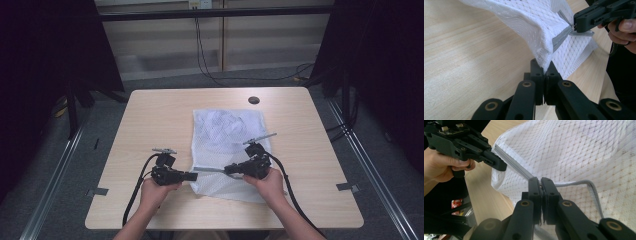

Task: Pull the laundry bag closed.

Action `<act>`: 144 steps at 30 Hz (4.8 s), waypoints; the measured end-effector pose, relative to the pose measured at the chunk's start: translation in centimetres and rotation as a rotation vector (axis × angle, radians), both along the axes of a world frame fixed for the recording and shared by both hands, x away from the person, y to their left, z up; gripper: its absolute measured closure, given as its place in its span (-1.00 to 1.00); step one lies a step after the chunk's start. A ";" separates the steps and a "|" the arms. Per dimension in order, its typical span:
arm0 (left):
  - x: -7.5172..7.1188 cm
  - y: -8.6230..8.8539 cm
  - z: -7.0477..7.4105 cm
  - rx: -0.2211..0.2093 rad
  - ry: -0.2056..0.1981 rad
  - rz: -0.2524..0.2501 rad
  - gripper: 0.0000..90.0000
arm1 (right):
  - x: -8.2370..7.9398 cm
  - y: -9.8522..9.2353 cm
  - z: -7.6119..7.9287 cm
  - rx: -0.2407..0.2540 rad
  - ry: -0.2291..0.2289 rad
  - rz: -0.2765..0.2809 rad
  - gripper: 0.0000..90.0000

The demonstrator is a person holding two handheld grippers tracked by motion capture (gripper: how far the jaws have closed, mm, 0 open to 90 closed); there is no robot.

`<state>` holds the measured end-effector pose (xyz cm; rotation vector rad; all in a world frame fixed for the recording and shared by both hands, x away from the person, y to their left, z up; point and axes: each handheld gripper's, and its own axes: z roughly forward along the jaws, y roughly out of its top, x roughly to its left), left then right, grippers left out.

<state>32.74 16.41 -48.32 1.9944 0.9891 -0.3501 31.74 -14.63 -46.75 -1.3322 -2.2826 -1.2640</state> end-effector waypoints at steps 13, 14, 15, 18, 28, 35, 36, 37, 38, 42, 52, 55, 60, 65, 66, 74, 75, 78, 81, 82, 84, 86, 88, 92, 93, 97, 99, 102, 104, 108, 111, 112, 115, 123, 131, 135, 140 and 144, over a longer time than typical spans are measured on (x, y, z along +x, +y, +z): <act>0.1 0.2 0.0 0.003 -0.002 -0.004 0.97 | 0.3 -0.7 -0.1 0.018 0.005 -0.006 0.93; 0.0 0.2 0.0 0.005 -0.002 -0.003 0.97 | 0.3 -0.7 -0.2 0.024 0.010 -0.008 0.93; 0.0 0.2 0.1 -0.002 0.002 0.005 0.97 | 0.3 -0.8 -0.1 0.022 0.010 -0.011 0.93; 0.1 0.3 0.1 -0.008 -0.002 0.007 0.97 | 0.4 -1.1 -0.1 0.029 0.012 -0.017 0.93; 0.1 0.3 0.1 0.000 -0.006 0.008 0.97 | 0.3 -1.3 0.0 0.032 0.013 -0.016 0.93; 0.1 0.3 0.1 -0.006 -0.002 0.002 0.97 | 0.4 -1.6 0.0 0.033 0.013 -0.023 0.93; 0.1 0.3 0.1 -0.005 -0.001 -0.001 0.97 | 0.4 -1.7 0.0 0.031 0.017 -0.028 0.93; 0.0 0.2 0.1 -0.005 -0.001 0.001 0.97 | 0.4 -1.8 0.0 0.038 0.017 -0.026 0.93; 0.0 0.2 0.1 -0.006 -0.001 0.002 0.97 | 0.4 -1.8 0.0 0.036 0.015 -0.025 0.93; 0.1 0.3 0.1 0.001 -0.006 0.005 0.97 | 0.4 -1.8 0.0 0.039 0.017 -0.023 0.93; 0.1 0.3 0.1 -0.003 -0.004 0.001 0.97 | 0.3 -1.9 0.2 0.044 0.012 -0.015 0.93; 0.1 0.4 0.1 -0.006 -0.001 -0.001 0.97 | 0.4 -2.1 0.2 0.045 0.013 -0.020 0.93; 0.1 0.4 0.1 -0.009 0.001 0.003 0.97 | 0.4 -2.1 0.2 0.044 0.010 -0.020 0.93; 0.1 0.4 0.1 -0.011 0.002 0.004 0.97 | 0.4 -2.2 0.2 0.046 0.011 -0.019 0.93; 0.1 0.3 0.1 -0.011 0.004 0.007 0.97 | 0.4 -2.2 0.2 0.042 0.011 -0.021 0.93; 0.1 0.4 0.1 -0.010 0.002 0.004 0.97 | 0.4 -2.3 0.3 0.044 0.012 -0.024 0.93; 0.1 0.4 0.1 -0.013 0.006 0.006 0.97 | 0.4 -2.3 0.2 0.047 0.012 -0.024 0.93; 0.0 0.3 0.2 -0.013 0.009 0.004 0.97 | 0.5 -2.5 0.2 0.052 0.010 -0.024 0.93; 0.1 0.4 0.1 -0.012 0.005 0.005 0.97 | 0.5 -2.4 0.2 0.047 0.010 -0.023 0.93; 0.1 0.4 0.1 -0.010 0.007 0.006 0.97 | 0.5 -2.4 0.2 0.046 0.012 -0.023 0.93; 0.1 0.4 0.0 -0.003 0.004 -0.001 0.97 | 0.5 -2.4 0.2 0.040 0.012 -0.027 0.93; 0.2 0.4 0.0 -0.006 0.009 0.001 0.97 | 0.4 -2.3 0.2 0.039 0.011 -0.026 0.93; 0.2 0.4 0.0 -0.005 0.010 -0.006 0.97 | 0.3 -2.3 0.3 0.038 0.012 -0.021 0.93; 0.1 0.3 0.0 -0.008 0.010 -0.002 0.97 | 0.3 -2.3 0.3 0.031 0.011 -0.016 0.93; 0.0 0.3 0.0 -0.007 0.009 0.000 0.97 | 0.3 -2.3 0.3 0.031 0.012 -0.015 0.93; 0.0 0.2 0.0 -0.012 0.013 -0.005 0.97 | 0.2 -2.5 0.6 0.033 0.014 -0.011 0.93; 0.0 0.3 0.0 -0.012 0.010 -0.001 0.97 | 0.2 -2.5 0.7 0.036 0.011 -0.010 0.93; 0.0 0.4 0.1 -0.016 0.013 -0.006 0.97 | 0.2 -2.5 0.7 0.044 0.004 -0.008 0.93; 0.0 0.4 0.1 -0.011 0.010 -0.007 0.97 | 0.2 -2.6 0.7 0.043 0.001 -0.011 0.93; 0.1 0.5 0.1 -0.004 0.005 -0.008 0.97 | 0.1 -2.7 0.6 0.042 -0.002 -0.014 0.93; 0.1 0.5 0.1 0.001 0.004 -0.009 0.97 | 0.2 -2.7 0.4 0.048 0.003 -0.015 0.93; 0.1 0.5 0.1 -0.002 0.006 -0.007 0.97 | 0.1 -2.7 0.3 0.046 0.004 -0.014 0.93; 0.0 0.5 0.1 -0.004 0.007 0.004 0.97 | 0.1 -2.8 0.4 0.042 -0.001 -0.012 0.93; 0.0 0.6 0.2 -0.011 0.014 -0.001 0.97 | 0.0 -3.4 0.3 0.048 0.002 -0.023 0.93; 0.1 1.0 0.3 -0.013 0.015 0.017 0.97 | 0.1 -4.2 0.4 0.051 -0.001 -0.043 0.93; 0.1 0.9 0.3 -0.010 0.010 0.014 0.97 | 0.0 -4.6 0.4 0.053 0.000 -0.048 0.93; 0.1 1.0 0.3 -0.014 0.015 0.013 0.97 | 0.0 -4.6 0.4 0.054 0.003 -0.045 0.93; 0.1 1.1 0.3 -0.011 0.009 0.012 0.97 | 0.0 -4.7 0.5 0.058 0.005 -0.045 0.93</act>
